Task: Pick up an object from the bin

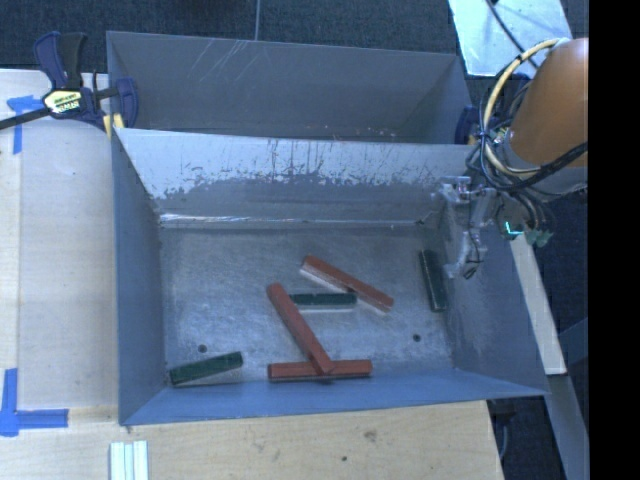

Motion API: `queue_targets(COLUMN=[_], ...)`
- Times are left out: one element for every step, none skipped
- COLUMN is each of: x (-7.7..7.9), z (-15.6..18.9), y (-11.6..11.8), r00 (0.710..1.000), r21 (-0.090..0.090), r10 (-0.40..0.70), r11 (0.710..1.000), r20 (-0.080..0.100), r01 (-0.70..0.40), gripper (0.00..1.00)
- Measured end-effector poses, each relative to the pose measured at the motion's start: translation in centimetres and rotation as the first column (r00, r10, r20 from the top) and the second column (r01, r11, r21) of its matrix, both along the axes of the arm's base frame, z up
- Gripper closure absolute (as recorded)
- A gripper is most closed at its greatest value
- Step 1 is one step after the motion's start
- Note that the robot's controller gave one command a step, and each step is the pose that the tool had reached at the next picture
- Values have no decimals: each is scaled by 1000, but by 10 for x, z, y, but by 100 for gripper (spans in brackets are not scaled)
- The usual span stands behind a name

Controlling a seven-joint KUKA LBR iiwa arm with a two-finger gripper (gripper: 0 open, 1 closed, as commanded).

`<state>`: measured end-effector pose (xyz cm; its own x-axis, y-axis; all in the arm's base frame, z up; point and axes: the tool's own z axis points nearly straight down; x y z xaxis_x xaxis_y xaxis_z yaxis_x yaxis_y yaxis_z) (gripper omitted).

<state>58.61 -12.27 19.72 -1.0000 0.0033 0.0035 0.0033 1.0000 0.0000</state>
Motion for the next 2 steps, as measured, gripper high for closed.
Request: queue_targets(x=[-8, -26], z=[-99, -129], y=[53, 94], r00=[1000, 1000], r21=[3, 2], r10=[24, 24], r11=[1000, 1000], r20=[-1, 2], r01=[-24, -24], gripper=[0, 0])
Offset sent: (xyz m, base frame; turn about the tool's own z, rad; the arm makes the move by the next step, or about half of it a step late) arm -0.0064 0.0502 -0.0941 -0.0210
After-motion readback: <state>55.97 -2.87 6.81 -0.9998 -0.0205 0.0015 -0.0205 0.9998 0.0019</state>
